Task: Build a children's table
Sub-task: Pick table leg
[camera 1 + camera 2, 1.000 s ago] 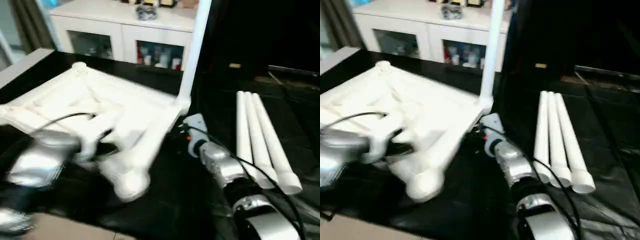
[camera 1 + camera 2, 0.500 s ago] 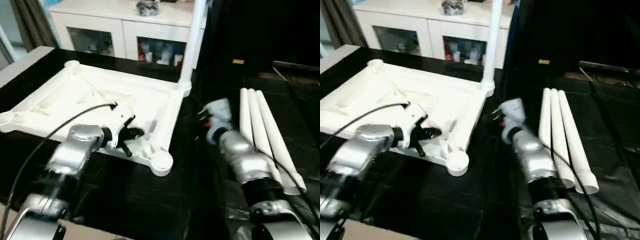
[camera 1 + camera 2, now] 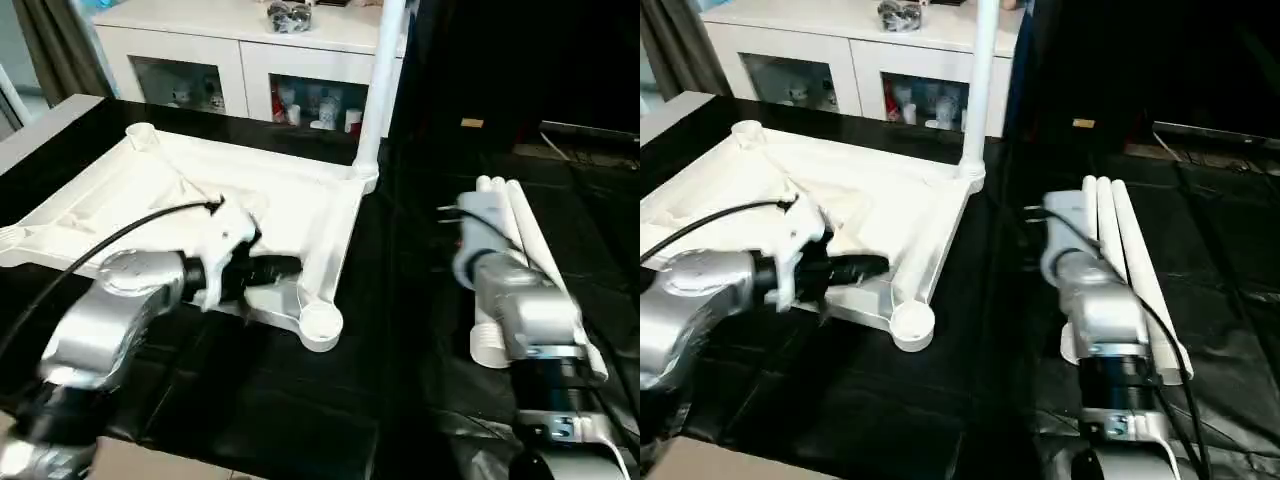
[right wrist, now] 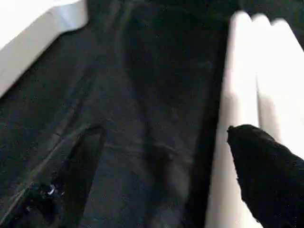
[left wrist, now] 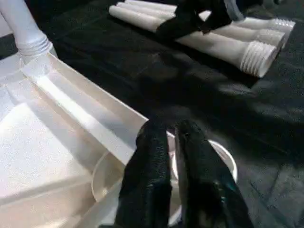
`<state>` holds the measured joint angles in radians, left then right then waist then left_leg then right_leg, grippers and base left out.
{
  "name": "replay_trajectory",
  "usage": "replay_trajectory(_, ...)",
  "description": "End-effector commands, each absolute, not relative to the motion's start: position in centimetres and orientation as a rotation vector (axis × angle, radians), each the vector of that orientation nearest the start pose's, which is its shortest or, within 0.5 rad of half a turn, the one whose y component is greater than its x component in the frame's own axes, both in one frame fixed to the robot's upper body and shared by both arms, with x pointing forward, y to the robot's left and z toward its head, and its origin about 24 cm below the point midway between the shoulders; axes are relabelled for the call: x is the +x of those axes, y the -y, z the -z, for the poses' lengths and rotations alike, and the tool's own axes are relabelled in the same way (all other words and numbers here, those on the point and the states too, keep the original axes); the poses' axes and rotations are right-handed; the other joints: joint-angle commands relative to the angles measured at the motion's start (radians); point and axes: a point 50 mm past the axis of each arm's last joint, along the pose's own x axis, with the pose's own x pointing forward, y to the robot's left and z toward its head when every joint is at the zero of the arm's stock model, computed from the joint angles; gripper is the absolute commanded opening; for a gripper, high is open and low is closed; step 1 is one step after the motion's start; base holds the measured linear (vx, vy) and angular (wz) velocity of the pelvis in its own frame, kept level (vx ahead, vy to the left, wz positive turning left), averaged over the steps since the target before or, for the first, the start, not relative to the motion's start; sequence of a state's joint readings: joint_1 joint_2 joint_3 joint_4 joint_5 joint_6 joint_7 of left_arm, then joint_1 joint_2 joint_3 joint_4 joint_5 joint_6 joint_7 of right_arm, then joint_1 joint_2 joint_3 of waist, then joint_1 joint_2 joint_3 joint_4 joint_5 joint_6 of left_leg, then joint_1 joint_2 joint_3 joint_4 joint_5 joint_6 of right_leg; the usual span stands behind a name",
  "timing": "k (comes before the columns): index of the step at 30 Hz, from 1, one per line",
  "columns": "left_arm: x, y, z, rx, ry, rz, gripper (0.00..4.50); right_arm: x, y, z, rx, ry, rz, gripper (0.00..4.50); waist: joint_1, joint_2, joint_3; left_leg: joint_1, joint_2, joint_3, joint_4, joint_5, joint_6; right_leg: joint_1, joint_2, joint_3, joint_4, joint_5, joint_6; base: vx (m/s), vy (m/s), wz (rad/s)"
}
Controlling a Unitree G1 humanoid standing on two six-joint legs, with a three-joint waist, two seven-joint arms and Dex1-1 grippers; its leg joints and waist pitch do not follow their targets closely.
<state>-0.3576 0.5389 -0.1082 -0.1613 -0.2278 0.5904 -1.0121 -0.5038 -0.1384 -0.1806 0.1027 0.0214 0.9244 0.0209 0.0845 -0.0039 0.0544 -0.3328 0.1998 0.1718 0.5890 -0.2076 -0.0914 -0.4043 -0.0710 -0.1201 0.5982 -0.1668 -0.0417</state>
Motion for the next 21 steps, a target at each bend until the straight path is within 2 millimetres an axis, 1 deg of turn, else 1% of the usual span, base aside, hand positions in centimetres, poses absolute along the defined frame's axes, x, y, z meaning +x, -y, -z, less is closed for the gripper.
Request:
replay_trajectory(1, 27.4, -15.4, -12.5, 0.285, -0.291, 1.129, 0.77, 32.0, 18.6, -8.2, 0.008, -0.546, 0.088, 4.50, -0.005, 0.006, -0.060, -0.001, 0.022, -0.006, -0.072, -0.134, -0.018, 0.055, -0.068, 0.069, -0.073, -0.314, -0.062, 0.000, 0.000, 0.00)
replay_trajectory(2, 27.1, -15.4, -12.7, 0.284, -0.292, 1.137, 0.89, 31.6, 18.7, -8.7, 0.009, -0.543, 0.136, 4.50, -0.003, 0.008, -0.060, -0.001, 0.022, -0.006, -0.073, -0.127, -0.023, 0.054, -0.068, 0.069, -0.074, -0.312, -0.059, 0.000, 0.000, 0.00)
replay_trajectory(3, 27.1, -15.4, -12.7, 0.284, -0.291, 1.137, 1.05, 31.4, 18.9, -8.8, 0.011, -0.542, 0.156, 4.50, -0.003, 0.006, -0.061, -0.002, 0.022, -0.008, -0.074, -0.122, -0.026, 0.055, -0.068, 0.068, -0.072, -0.308, -0.057, 0.000, 0.000, 0.00)
replay_trajectory(6, 27.1, -15.4, -12.8, 0.286, -0.297, 1.132, 1.16, 30.7, 18.9, -9.2, 0.033, -0.564, 0.168, 4.50, -0.004, 0.012, -0.061, -0.001, 0.020, -0.008, -0.074, -0.123, -0.031, 0.055, -0.066, 0.068, -0.073, -0.304, -0.050, 0.000, 0.000, 0.00)
replay_trajectory(7, 27.1, -15.4, -12.7, 0.287, -0.299, 1.132, 1.30, 30.6, 18.8, -9.2, 0.038, -0.571, 0.167, 4.50, -0.004, 0.011, -0.061, 0.000, 0.020, -0.008, -0.074, -0.124, -0.033, 0.055, -0.066, 0.069, -0.073, -0.303, -0.048, 0.000, 0.000, 0.00)
replay_trajectory(8, 27.0, -15.4, -12.7, 0.291, -0.303, 1.134, 1.30, 30.3, 18.7, -9.1, 0.052, -0.588, 0.163, 4.50, -0.005, 0.014, -0.060, 0.000, 0.019, -0.008, -0.074, -0.127, -0.038, 0.055, -0.065, 0.069, -0.074, -0.308, -0.042, 0.000, 0.000, 0.00)
replay_trajectory(10, 26.9, -15.3, -12.7, 0.290, -0.310, 1.143, 1.54, 29.9, 18.8, -9.0, 0.051, -0.606, 0.180, 4.50, -0.004, 0.012, -0.060, 0.000, 0.019, -0.008, -0.075, -0.129, -0.040, 0.055, -0.066, 0.068, -0.076, -0.319, -0.036, 0.000, 0.000, 0.00)
replay_trajectory(11, 26.8, -15.3, -12.7, 0.285, -0.314, 1.150, 1.59, 29.7, 19.0, -9.0, 0.055, -0.615, 0.199, 4.50, -0.005, 0.012, -0.061, 0.001, 0.018, -0.008, -0.074, -0.126, -0.042, 0.055, -0.066, 0.069, -0.076, -0.319, -0.034, 0.000, 0.000, 0.00)
replay_trajectory(13, 26.7, -15.2, -12.8, 0.282, -0.317, 1.158, 1.67, 29.5, 19.3, -8.9, 0.060, -0.623, 0.226, 4.50, -0.005, 0.014, -0.062, 0.001, 0.018, -0.008, -0.074, -0.120, -0.043, 0.054, -0.066, 0.069, -0.075, -0.307, -0.035, 0.000, 0.000, 0.00)
replay_trajectory(15, 26.6, -15.1, -12.8, 0.281, -0.319, 1.159, 1.91, 29.3, 19.5, -8.8, 0.067, -0.632, 0.235, 4.50, -0.004, 0.014, -0.062, 0.002, 0.019, -0.008, -0.074, -0.121, -0.046, 0.054, -0.065, 0.068, -0.075, -0.305, -0.035, 0.000, 0.000, 0.00)
replay_trajectory(16, 26.6, -15.1, -12.8, 0.281, -0.320, 1.159, 1.95, 29.1, 19.5, -8.6, 0.080, -0.648, 0.227, 4.50, -0.005, 0.016, -0.062, 0.002, 0.018, -0.008, -0.073, -0.124, -0.048, 0.054, -0.064, 0.068, -0.075, -0.296, -0.036, 0.000, 0.000, 0.00)
replay_trajectory(19, 26.5, -15.1, -12.7, 0.282, -0.330, 1.167, 2.09, 28.7, 19.4, -7.9, 0.105, -0.700, 0.194, 4.50, -0.006, 0.015, -0.061, 0.001, 0.017, -0.008, -0.073, -0.133, -0.044, 0.055, -0.064, 0.068, -0.076, -0.306, -0.033, 0.000, 0.000, 0.00)
replay_trajectory(20, 26.5, -15.1, -12.7, 0.282, -0.331, 1.169, 2.32, 28.7, 19.4, -7.7, 0.104, -0.707, 0.192, 4.50, -0.005, 0.015, -0.062, 0.000, 0.017, -0.008, -0.073, -0.127, -0.042, 0.057, -0.065, 0.067, -0.077, -0.308, -0.029, 0.000, 0.000, 0.00)
replay_trajectory(21, 26.5, -15.1, -12.7, 0.282, -0.333, 1.170, 2.37, 28.6, 19.4, -7.6, 0.116, -0.720, 0.189, 4.50, -0.005, 0.011, -0.063, -0.001, 0.017, -0.009, -0.073, -0.119, -0.041, 0.058, -0.065, 0.068, -0.075, -0.306, -0.029, 0.000, 0.000, 0.00)
